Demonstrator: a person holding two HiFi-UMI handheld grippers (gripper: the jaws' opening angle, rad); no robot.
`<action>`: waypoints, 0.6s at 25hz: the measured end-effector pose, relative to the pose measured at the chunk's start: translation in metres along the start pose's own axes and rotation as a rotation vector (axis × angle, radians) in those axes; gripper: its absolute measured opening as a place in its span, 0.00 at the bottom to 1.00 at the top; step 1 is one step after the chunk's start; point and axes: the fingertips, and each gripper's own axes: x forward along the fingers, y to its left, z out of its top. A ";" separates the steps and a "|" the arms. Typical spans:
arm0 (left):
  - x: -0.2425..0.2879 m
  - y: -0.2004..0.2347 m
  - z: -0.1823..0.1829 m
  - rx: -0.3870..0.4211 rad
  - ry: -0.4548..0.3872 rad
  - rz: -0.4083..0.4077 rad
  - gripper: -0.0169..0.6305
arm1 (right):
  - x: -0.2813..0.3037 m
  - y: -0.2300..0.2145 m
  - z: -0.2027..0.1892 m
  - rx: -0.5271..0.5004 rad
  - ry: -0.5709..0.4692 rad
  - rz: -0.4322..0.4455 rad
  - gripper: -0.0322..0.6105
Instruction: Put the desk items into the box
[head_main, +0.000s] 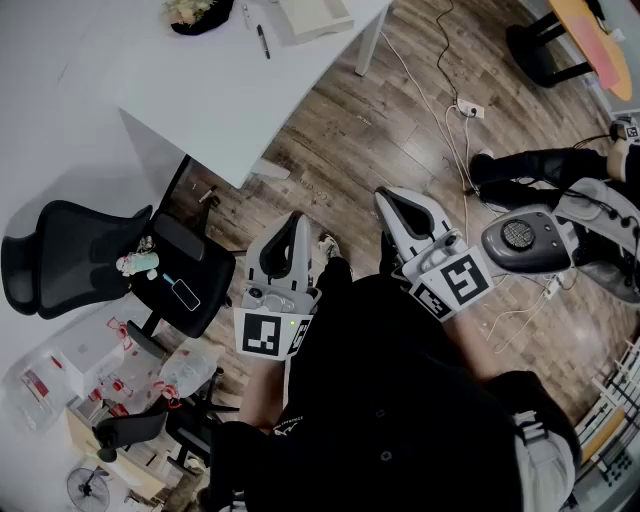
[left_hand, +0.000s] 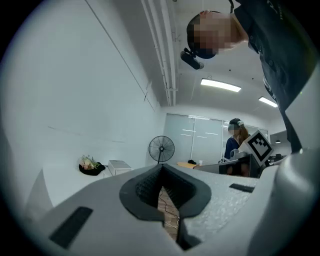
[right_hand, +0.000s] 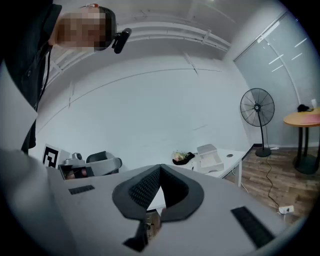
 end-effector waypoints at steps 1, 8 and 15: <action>-0.004 -0.001 0.001 0.012 -0.005 -0.008 0.04 | -0.001 0.005 0.002 -0.008 -0.009 0.003 0.05; -0.023 -0.020 0.022 0.047 -0.082 0.007 0.04 | -0.018 0.025 0.012 -0.056 -0.026 0.049 0.05; 0.006 -0.055 0.021 0.029 -0.097 0.061 0.04 | -0.049 -0.003 0.024 -0.054 -0.032 0.068 0.05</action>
